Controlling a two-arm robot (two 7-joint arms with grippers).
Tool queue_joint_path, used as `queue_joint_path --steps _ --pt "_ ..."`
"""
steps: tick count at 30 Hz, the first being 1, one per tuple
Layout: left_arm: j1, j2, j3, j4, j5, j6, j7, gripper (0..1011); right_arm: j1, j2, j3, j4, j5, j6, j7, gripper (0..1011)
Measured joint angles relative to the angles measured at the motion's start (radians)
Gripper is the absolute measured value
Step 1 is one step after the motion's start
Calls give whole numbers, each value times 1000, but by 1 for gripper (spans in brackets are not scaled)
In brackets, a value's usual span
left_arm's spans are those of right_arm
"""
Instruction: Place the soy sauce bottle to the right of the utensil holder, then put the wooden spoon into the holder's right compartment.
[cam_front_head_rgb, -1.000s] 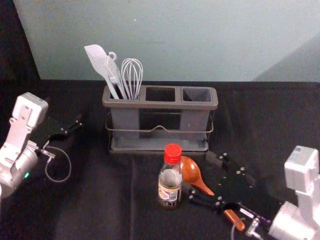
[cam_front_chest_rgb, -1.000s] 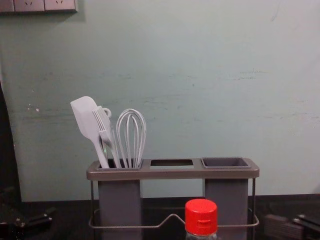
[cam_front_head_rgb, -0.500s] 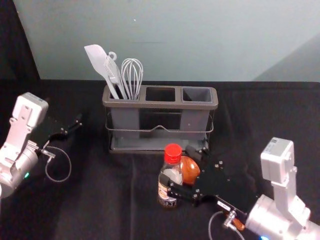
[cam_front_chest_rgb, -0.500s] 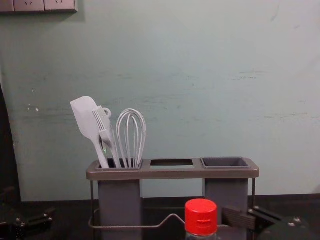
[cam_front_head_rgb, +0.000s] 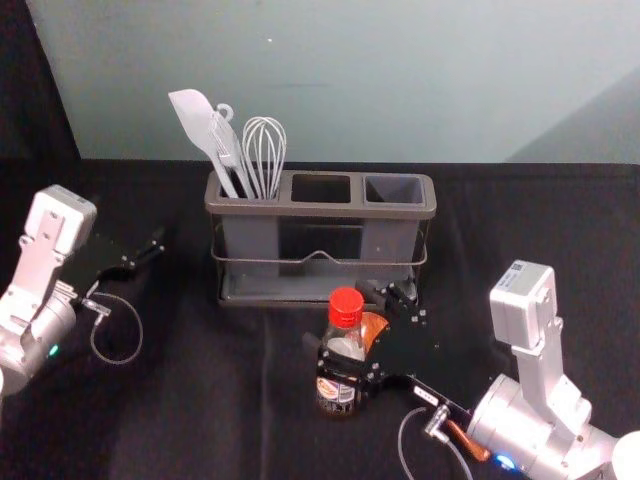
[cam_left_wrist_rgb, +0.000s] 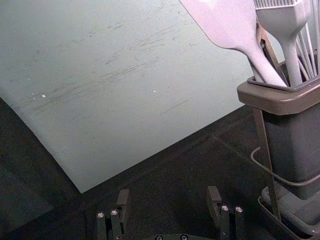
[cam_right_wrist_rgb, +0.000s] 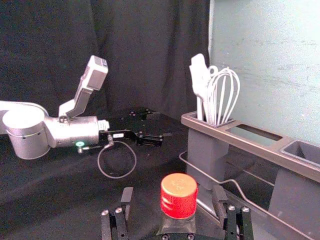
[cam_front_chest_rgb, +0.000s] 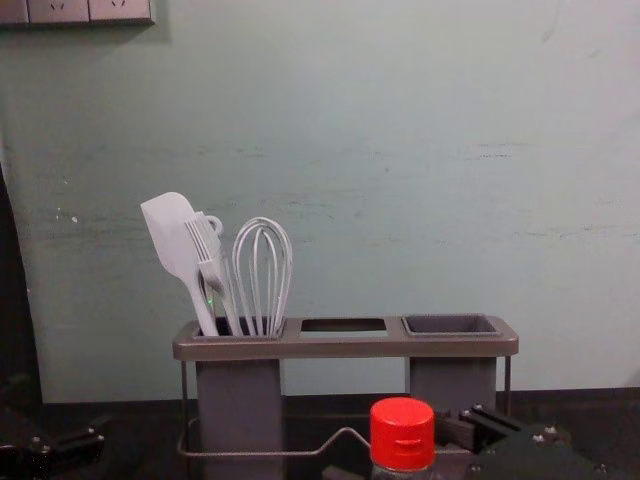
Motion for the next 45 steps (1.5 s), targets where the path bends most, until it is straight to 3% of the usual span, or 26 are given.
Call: queue_joint_path --steps 9,13,14,18,22,25,28,30,37,45 --pt "0 0 0 0 0 0 0 1000 -1 -14 14 2 -12 4 8 998" --pt "0 0 0 0 0 0 0 1000 -8 -20 21 1 -9 7 12 930" --pt "0 0 0 0 0 0 0 1000 -10 -21 23 -1 -8 9 13 869" --pt "0 0 0 0 0 0 0 1000 -11 -22 25 -3 -4 12 15 802" --pt "0 0 0 0 0 0 0 1000 -13 -23 28 -4 -2 13 17 650" --pt "0 0 0 0 0 0 0 1000 -13 -23 29 -7 -2 13 18 594" --pt "0 0 0 0 0 0 0 1000 -14 -23 30 -10 -2 13 21 448" --pt "0 0 0 0 0 0 0 1000 -15 -22 33 -13 0 13 22 409" --pt "0 0 0 0 0 0 0 1000 -31 -4 60 -46 32 10 32 392" --pt "0 0 0 0 0 0 0 1000 -43 54 113 -88 124 28 74 392"
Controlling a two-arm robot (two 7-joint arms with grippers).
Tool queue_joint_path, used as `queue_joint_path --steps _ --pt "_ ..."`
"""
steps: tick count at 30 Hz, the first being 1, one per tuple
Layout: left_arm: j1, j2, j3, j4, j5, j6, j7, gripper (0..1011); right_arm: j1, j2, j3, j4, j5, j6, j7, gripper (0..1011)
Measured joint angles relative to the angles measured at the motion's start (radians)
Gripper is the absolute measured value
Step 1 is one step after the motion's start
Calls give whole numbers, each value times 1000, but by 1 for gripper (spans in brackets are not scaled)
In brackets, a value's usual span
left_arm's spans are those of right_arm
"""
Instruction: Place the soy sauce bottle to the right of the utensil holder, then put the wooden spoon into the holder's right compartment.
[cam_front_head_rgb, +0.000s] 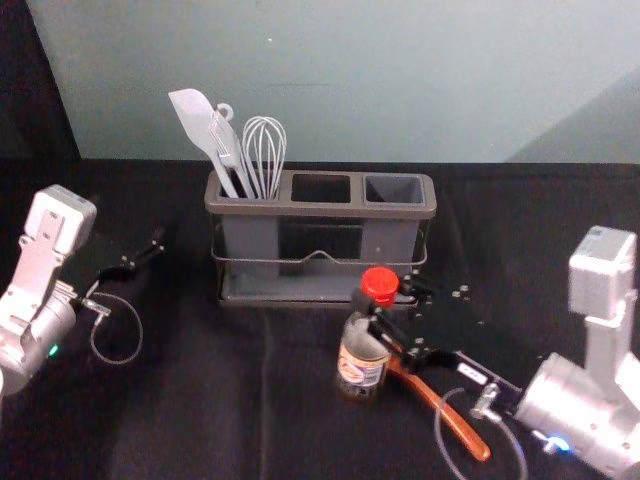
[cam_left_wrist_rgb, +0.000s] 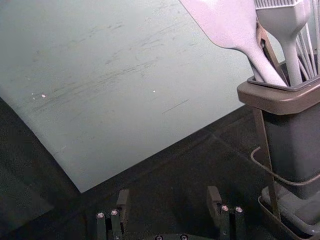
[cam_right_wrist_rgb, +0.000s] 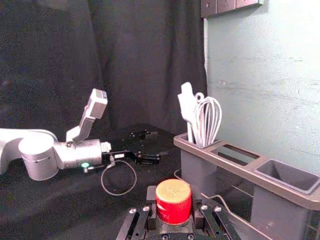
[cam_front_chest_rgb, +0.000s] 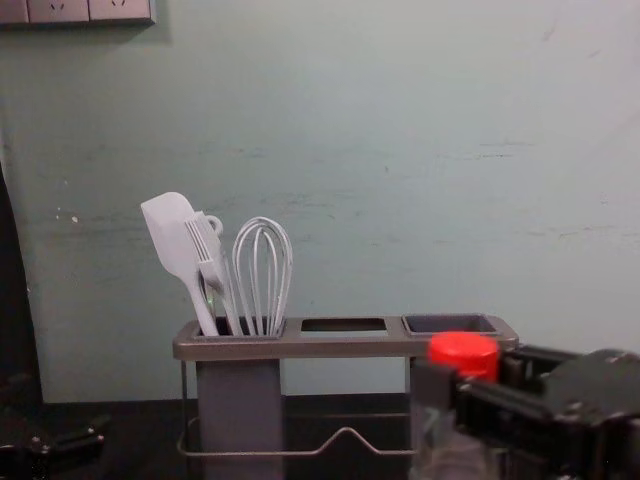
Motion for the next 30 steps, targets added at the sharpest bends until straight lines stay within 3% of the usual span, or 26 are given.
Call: queue_joint_path --steps 6,14,22,29,30 --pt "0 0 0 0 0 0 0 1000 -5 53 50 6 78 1 37 392" --pt "0 0 0 0 0 0 0 1000 9 97 100 68 121 -18 43 392" --pt "0 0 0 0 0 0 0 1000 62 94 110 151 111 -22 14 390" --pt "0 0 0 0 0 0 0 1000 132 65 93 215 89 -5 -11 392" --pt "0 0 0 0 0 0 0 1000 163 51 81 239 78 7 -19 390"
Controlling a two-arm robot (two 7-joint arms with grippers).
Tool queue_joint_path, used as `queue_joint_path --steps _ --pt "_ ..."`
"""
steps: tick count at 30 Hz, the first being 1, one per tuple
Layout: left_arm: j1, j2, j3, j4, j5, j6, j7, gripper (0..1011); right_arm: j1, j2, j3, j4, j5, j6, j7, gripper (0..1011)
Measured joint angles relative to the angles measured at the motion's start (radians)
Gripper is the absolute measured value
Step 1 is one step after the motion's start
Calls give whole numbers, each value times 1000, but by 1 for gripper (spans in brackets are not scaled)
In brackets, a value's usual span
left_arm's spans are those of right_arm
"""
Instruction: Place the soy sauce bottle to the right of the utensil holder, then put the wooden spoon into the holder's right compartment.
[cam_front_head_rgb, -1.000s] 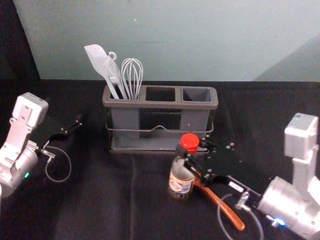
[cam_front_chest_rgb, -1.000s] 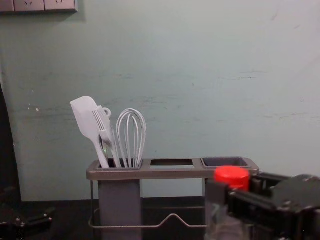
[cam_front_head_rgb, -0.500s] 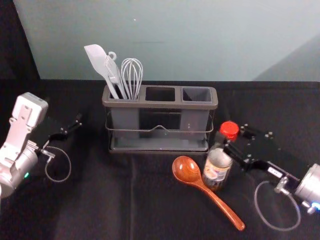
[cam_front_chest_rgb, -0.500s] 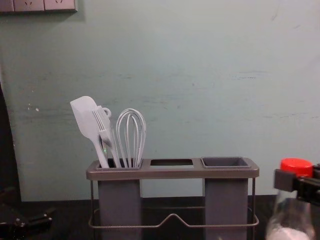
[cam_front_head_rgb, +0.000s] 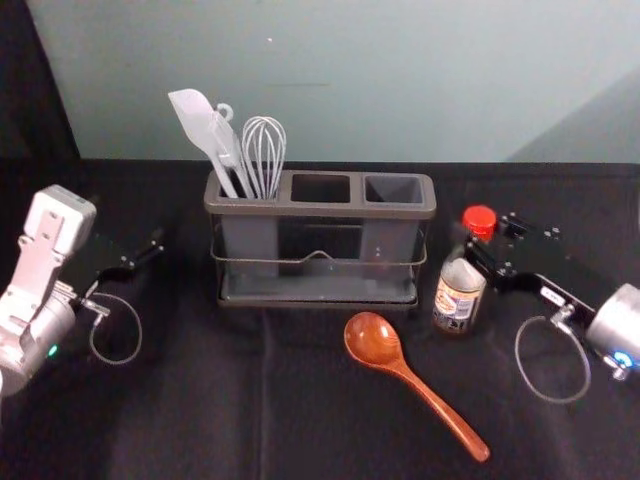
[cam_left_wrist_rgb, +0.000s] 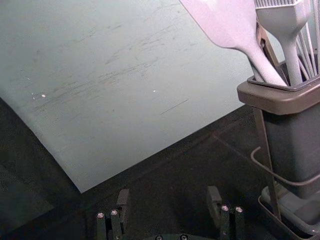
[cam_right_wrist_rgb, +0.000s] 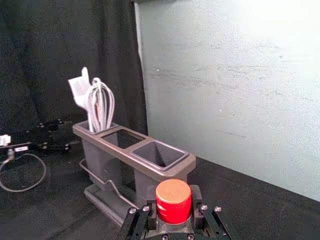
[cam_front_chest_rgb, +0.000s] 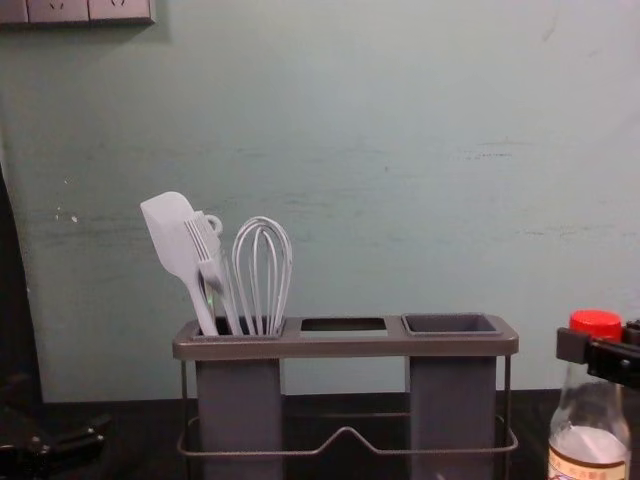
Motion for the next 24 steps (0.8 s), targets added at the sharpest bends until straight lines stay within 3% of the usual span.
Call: queue_joint_path --steps 7,24 --pt "0 0 0 0 0 0 0 1000 50 -31 -21 44 -21 22 -19 392" --pt "0 0 0 0 0 0 0 1000 97 -74 -27 86 -31 42 -40 392"
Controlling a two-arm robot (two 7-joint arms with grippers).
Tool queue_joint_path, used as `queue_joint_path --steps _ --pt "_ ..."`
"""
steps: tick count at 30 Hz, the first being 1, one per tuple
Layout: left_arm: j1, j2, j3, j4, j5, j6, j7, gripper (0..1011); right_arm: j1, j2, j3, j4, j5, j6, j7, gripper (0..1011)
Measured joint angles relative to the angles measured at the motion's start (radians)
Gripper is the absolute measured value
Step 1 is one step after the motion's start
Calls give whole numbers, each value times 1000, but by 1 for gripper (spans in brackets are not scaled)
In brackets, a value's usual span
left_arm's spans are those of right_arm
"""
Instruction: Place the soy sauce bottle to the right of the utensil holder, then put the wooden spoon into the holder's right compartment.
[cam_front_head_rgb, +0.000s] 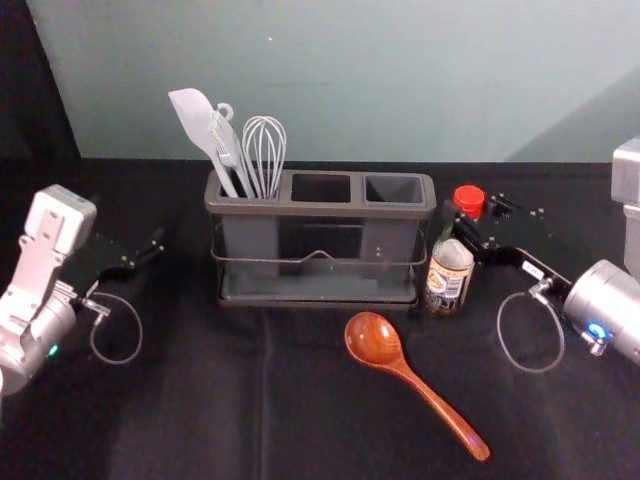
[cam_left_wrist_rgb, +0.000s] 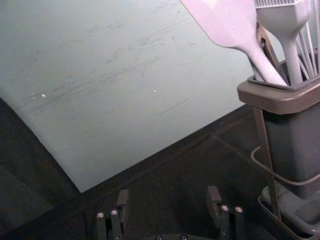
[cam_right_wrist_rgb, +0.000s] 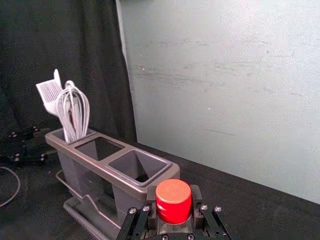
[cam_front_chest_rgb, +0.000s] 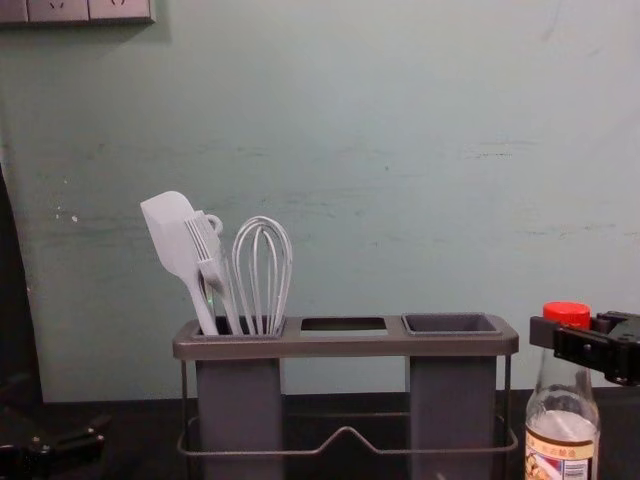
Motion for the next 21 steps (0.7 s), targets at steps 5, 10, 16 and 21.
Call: queue_joint_path --steps 5,10,16,21 --pt "0 0 0 0 0 0 0 1000 15 -10 0 18 -1 8 -6 392" --pt "0 0 0 0 0 0 0 1000 37 -24 -2 47 -1 21 -11 392" --pt "0 0 0 0 0 0 0 1000 62 -40 -8 76 1 35 -15 392" --pt "0 0 0 0 0 0 0 1000 75 -50 -10 93 5 40 -21 390"
